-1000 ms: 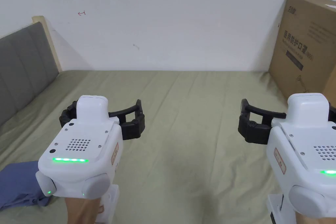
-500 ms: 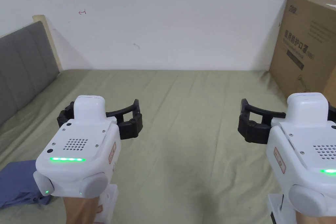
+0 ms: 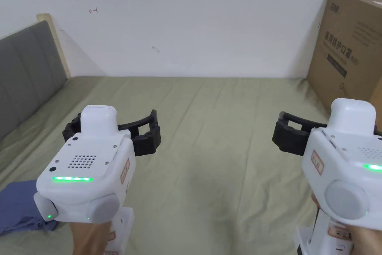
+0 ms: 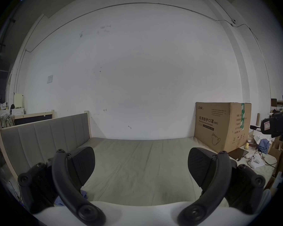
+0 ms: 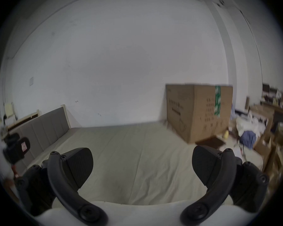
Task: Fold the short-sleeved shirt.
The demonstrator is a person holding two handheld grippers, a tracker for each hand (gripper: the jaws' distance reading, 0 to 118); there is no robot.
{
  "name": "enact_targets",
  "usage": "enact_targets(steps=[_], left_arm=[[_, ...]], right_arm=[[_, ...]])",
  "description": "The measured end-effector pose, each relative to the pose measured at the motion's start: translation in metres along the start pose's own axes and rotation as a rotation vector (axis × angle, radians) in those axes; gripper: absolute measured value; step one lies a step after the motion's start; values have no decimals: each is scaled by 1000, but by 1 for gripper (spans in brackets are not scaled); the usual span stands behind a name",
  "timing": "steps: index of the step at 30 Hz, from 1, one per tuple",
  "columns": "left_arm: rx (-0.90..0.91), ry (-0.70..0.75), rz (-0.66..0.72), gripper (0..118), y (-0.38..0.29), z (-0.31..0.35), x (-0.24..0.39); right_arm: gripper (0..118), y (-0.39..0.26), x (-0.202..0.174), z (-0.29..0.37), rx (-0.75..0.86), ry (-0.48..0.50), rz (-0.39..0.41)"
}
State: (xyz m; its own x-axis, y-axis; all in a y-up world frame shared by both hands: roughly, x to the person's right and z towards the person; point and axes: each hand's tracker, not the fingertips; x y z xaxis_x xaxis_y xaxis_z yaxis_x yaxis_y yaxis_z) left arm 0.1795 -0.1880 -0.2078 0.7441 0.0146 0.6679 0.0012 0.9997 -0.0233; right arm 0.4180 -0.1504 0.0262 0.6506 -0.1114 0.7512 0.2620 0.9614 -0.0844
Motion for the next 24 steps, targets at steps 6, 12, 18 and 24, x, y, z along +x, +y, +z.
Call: enact_targets(steps=[6, 12, 18, 24], left_arm=[[-4, -1, 19, 113, 1, -1, -2], [-8, 4, 19, 113, -1, -2, -5], [-6, 4, 17, 113, 1, -2, -6], [-2, 2, 13, 113, 2, -1, -5]], right_arm=[[118, 19, -3, -10, -294, -98, -126], [118, 18, -2, -13, -288, -78, -113], [118, 18, -6, -13, -285, -96, -62], [116, 17, -9, -14, -275, -110, -37]])
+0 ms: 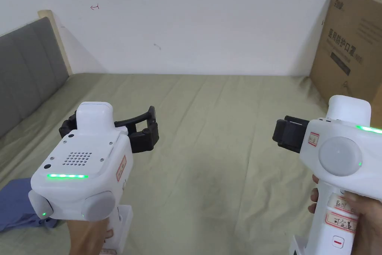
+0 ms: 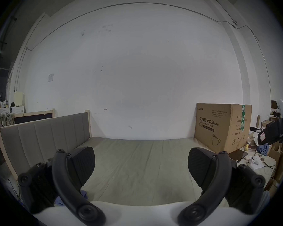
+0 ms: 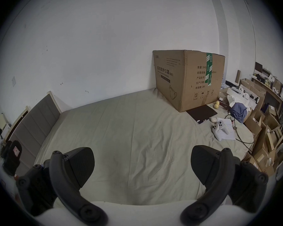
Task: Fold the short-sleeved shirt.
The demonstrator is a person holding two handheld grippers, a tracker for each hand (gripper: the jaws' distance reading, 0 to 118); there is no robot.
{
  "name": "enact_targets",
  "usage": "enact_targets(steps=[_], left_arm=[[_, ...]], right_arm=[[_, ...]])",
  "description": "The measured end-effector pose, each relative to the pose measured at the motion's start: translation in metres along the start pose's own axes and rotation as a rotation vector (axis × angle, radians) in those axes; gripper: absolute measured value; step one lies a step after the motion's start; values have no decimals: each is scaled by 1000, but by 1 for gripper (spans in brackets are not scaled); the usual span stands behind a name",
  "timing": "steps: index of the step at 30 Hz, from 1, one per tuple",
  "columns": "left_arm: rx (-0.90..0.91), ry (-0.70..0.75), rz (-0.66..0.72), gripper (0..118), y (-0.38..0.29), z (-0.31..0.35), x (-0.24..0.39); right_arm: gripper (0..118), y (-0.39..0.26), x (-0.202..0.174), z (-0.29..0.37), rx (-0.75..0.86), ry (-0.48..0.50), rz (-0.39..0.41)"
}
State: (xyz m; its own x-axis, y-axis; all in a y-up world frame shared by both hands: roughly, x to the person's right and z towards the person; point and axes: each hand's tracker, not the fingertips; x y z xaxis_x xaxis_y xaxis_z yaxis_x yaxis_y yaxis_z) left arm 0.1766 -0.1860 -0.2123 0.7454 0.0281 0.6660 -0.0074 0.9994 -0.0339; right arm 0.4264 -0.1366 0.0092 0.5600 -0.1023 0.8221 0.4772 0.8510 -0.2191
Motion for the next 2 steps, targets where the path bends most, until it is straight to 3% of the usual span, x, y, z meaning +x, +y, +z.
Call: enact_targets(steps=[2], left_arm=[[1, 0, -1, 113, 0, 0, 0]], right_arm=[[117, -2, 2, 1, 43, 27, 7]])
